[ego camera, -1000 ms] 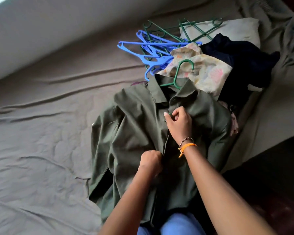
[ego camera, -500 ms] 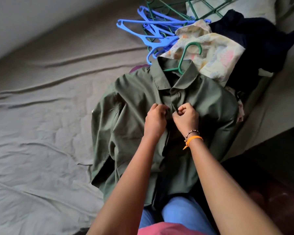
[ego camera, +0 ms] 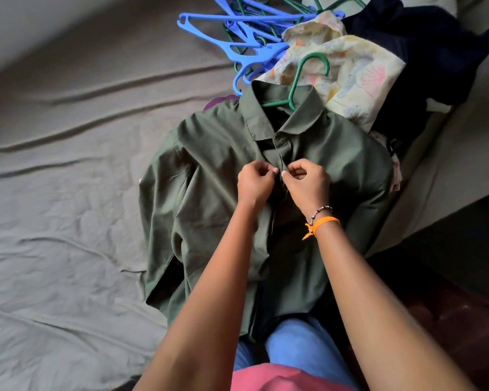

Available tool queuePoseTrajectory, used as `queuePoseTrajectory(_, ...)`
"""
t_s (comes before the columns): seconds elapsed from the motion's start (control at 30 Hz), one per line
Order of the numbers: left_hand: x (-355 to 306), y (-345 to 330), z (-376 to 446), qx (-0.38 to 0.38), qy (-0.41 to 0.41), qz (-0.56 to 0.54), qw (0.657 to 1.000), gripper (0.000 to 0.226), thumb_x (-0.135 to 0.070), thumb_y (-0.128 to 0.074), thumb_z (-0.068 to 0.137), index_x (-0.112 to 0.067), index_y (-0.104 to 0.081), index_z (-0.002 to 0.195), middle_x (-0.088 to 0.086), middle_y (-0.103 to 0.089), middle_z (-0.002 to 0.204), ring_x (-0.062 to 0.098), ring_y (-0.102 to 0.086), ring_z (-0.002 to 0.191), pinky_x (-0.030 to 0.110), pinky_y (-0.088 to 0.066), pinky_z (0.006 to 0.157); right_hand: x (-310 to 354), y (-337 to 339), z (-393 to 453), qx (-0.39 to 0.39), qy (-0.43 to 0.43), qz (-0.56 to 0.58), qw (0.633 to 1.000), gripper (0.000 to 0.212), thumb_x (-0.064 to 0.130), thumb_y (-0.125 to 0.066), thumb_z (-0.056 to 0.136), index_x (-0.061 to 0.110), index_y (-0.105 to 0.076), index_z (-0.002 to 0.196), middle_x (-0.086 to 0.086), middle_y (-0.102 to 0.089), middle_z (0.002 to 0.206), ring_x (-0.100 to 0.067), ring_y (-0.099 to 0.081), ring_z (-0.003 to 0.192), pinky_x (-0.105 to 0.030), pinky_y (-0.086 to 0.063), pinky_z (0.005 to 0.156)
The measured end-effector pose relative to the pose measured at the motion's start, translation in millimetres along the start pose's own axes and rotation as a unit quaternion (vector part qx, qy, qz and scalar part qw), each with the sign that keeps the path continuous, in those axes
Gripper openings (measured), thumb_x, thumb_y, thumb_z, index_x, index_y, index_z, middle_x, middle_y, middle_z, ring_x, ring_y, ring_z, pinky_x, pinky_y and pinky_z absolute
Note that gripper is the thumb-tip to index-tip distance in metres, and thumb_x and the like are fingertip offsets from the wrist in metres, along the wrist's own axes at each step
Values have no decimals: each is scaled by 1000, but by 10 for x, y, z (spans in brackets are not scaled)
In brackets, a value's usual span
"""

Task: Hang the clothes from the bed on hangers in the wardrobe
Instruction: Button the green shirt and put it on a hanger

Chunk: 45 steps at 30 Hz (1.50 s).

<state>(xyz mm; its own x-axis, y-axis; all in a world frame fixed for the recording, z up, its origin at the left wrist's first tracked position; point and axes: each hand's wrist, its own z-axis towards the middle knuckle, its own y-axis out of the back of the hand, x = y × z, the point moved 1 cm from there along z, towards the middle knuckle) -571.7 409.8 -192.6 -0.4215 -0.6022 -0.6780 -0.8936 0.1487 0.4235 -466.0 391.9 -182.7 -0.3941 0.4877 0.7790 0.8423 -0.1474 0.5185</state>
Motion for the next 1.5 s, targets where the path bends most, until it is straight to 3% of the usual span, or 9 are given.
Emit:
queuePoseTrajectory(0.13, -42, 78, -58, 40, 6, -119, 992, 19, -9, -62, 89, -15, -59, 71, -5, -49, 57, -4, -40, 41, 12, -33, 46, 17, -41, 12, -16, -4, 24, 1000, 6, 3, -69, 76, -1, -69, 80, -4, -63, 69, -12, -59, 63, -4, -42, 56)
queuePoseTrajectory(0.33, -44, 158, -78, 97, 13, -134, 986, 23, -5, -57, 91, -15, -55, 71, -3, -49, 62, -6, -40, 42, 8, -34, 48, 29, -11, -42, -25, -12, 69, 997, 7, 4, -71, 76, 1, -71, 83, -2, -65, 71, 13, -56, 53, -6, -45, 59)
queuePoseTrajectory(0.5, -70, 184, -141, 110, 19, -185, 976, 23, -4, -55, 92, -13, -57, 72, -1, -50, 62, -5, -42, 44, 9, -36, 50, 31, 18, -64, -16, -12, 49, 999, 7, 6, -72, 76, 2, -72, 82, -2, -65, 70, 11, -56, 53, -5, -45, 59)
queuePoseTrajectory(0.63, -95, 205, -174, -7, -54, 22, 998, 9, -17, -60, 89, -15, -63, 81, 0, -62, 78, 11, -57, 71, 27, -42, 71, 87, 53, -93, -57, -1, 21, 998, 3, 3, -69, 76, 1, -67, 78, -3, -62, 67, 1, -53, 53, -3, -38, 54)
queuePoseTrajectory(0.77, -174, 192, -283, -75, -154, 212, 962, 12, -23, -57, 88, -15, -66, 91, 1, -64, 98, 22, -57, 99, 36, -37, 81, 144, -12, -176, -58, 17, 37, 997, 4, 1, -68, 75, 1, -64, 75, 0, -59, 63, 5, -53, 50, -3, -38, 53)
queuePoseTrajectory(1.0, -113, 165, -232, 3, -19, -63, 998, 12, -14, -61, 88, -13, -63, 77, -7, -56, 64, 5, -50, 60, 24, -41, 64, 135, -34, -191, -40, 2, 69, 997, 6, 0, -69, 77, -3, -68, 82, -2, -62, 69, 14, -54, 52, -3, -42, 55)
queuePoseTrajectory(1.2, -107, 179, -205, 40, 3, -115, 993, 22, -9, -60, 90, -15, -59, 69, -5, -51, 58, -1, -41, 48, 14, -35, 51, 81, 13, -193, -5, -43, 138, 989, 8, -1, -62, 82, 2, -69, 80, -2, -64, 66, -1, -60, 57, -26, -56, 66)
queuePoseTrajectory(1.37, -136, 254, -228, 121, 25, -179, 976, 23, -5, -55, 93, -13, -58, 72, -6, -55, 56, -3, -46, 48, 5, -36, 48, 126, 95, -162, 83, -118, 271, 952, 17, -3, -53, 90, 3, -65, 78, -8, -65, 70, -7, -65, 59, -22, -56, 62)
queuePoseTrajectory(1.5, -119, 278, -186, 161, 29, -176, 971, 21, -5, -55, 93, -13, -58, 73, -16, -55, 46, -7, -47, 45, 4, -36, 48, 92, 117, -138, 107, -111, 253, 955, 10, 0, -63, 86, 6, -67, 79, -10, -67, 74, -9, -66, 62, -21, -56, 65)
